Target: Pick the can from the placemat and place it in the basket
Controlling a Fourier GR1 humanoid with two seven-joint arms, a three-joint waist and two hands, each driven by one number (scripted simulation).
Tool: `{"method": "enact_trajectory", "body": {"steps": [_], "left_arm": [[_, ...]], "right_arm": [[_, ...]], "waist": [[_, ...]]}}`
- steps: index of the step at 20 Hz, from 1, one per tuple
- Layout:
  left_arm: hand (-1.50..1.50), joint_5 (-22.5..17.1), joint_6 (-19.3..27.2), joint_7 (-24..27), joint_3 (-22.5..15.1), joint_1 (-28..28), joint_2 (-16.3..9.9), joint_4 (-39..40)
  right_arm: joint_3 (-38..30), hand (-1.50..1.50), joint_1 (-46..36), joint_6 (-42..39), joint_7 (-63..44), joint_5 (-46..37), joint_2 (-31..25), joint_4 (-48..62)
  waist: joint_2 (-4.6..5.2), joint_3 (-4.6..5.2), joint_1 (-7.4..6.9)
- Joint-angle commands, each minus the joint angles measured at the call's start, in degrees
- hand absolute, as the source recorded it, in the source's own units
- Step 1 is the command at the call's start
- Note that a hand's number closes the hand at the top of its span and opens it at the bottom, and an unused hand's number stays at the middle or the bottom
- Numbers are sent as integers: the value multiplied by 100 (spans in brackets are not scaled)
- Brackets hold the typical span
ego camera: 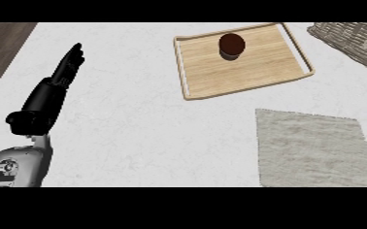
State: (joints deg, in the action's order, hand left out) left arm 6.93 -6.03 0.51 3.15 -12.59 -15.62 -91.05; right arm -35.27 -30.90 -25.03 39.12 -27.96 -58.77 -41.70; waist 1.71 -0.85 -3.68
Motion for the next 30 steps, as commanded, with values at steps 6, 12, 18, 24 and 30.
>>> {"method": "enact_trajectory", "body": {"steps": [6, 12, 18, 24, 30], "left_arm": [[0, 55, -46, -105, -135, -273, 63, 154], [0, 134, 27, -84, -214, -407, 167, 232], [0, 24, -51, -150, -82, -562, 94, 324], [0, 78, -49, 3, -40, -422, 38, 399], [0, 181, 53, 9, -131, -436, 157, 406]], "right_arm": [[14, 150, -1207, -1441, 322, 612, -892, 1021], [682, 150, -2066, -2036, -262, 558, -1136, 1112], [1257, 150, -2741, -2053, -709, 426, -841, 1335], [1912, 150, -3029, -2102, -740, 116, -536, 1450], [2530, 150, -3423, -2160, -1071, -299, -530, 1654]], "waist": [[14, 49, -166], [-5, 76, -252], [-9, 77, -214], [-12, 71, -154], [0, 74, -116]]}}
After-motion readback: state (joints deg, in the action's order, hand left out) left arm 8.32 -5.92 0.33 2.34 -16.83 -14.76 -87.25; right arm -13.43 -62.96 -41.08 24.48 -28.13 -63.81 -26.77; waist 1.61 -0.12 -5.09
